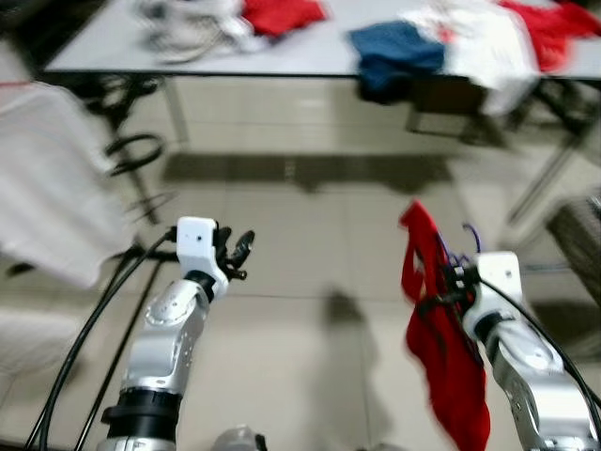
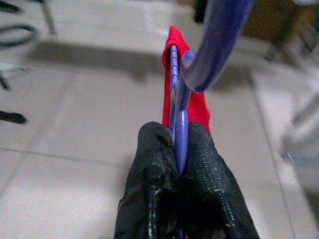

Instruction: Hang hanger

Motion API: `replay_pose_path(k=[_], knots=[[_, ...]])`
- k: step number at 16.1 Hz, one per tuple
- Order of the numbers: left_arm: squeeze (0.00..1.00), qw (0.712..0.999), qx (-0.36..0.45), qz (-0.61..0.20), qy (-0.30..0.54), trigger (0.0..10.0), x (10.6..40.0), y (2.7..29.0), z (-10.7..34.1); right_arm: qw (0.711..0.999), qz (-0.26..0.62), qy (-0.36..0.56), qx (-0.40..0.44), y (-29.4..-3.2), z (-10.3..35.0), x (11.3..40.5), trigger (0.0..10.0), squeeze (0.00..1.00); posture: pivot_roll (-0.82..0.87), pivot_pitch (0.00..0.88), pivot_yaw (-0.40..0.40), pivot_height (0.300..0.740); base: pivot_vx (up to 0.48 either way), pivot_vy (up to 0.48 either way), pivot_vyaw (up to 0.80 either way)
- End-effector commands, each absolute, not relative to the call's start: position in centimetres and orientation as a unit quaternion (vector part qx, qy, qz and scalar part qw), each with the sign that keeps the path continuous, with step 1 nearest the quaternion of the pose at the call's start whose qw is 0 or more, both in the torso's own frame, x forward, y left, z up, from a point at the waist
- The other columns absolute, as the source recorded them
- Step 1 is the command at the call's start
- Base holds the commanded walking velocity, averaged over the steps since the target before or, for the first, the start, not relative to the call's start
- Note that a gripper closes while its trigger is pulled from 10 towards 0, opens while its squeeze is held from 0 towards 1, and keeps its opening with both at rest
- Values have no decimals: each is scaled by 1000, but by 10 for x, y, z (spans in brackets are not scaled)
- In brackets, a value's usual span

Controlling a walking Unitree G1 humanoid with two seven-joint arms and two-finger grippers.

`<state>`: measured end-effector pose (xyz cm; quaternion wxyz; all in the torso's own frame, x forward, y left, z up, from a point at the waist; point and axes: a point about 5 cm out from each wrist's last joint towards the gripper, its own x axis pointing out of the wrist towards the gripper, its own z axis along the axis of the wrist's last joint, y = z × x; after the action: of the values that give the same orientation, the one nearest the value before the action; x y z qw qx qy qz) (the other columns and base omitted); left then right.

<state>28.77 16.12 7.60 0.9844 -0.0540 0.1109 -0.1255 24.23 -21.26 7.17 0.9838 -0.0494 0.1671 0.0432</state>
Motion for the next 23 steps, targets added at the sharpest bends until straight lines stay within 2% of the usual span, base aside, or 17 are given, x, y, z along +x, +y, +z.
replay_pose_path(k=[1,6,17,20,23], knots=[[0,987,-52,-112,100,10000,288,165,80,986,48,152,-58,-212,76,247,10000,0,-84,0,5,740,300,0,800],[0,998,-29,-17,53,10000,286,189,88,983,57,168,-49,-215,69,255,10000,0,-67,0,-11,740,214,0,800],[0,995,-23,-50,78,10000,282,180,81,982,86,160,-59,-208,70,265,10000,0,-47,0,-27,740,238,0,798],[0,995,-26,-45,83,10000,283,181,81,983,61,170,-45,-211,66,265,10000,0,-48,0,-23,740,322,0,0],[0,995,-35,-44,85,10000,284,180,79,983,58,167,-44,-212,67,265,10000,0,-54,0,-19,740,0,0,0]])
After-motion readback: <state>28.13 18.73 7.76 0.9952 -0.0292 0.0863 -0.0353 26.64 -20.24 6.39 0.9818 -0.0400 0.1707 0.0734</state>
